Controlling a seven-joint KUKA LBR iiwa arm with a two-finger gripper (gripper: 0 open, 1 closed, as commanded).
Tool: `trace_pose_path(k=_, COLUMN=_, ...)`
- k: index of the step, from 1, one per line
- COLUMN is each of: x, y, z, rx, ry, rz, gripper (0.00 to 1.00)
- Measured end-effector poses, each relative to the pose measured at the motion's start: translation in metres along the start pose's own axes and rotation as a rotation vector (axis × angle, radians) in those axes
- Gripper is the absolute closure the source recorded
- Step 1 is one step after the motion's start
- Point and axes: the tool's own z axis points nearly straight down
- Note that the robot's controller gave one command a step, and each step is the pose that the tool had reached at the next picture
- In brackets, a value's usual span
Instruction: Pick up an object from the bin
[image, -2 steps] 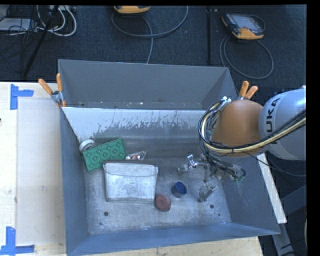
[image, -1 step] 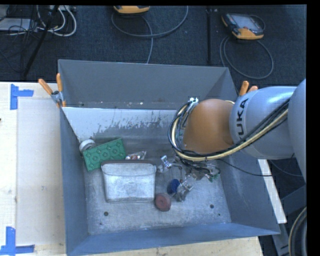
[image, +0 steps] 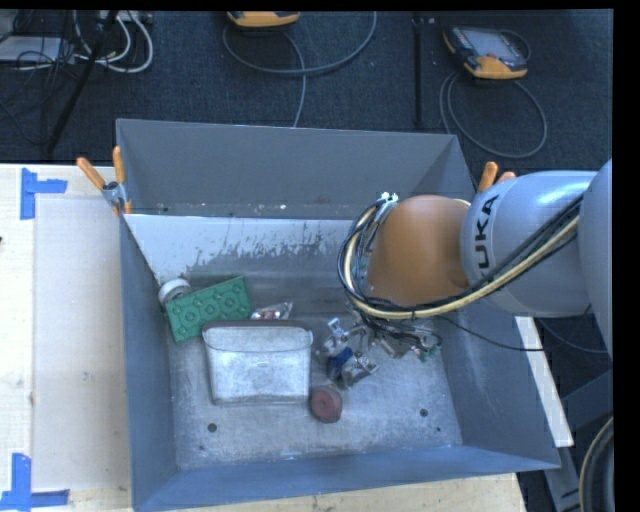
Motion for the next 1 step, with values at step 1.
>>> trace_pose_path(k=1, x=0.0043, y=-0.0035, z=-0.1439, rx=0.001, ry=-0.001, rz=-0.106, gripper=1.0)
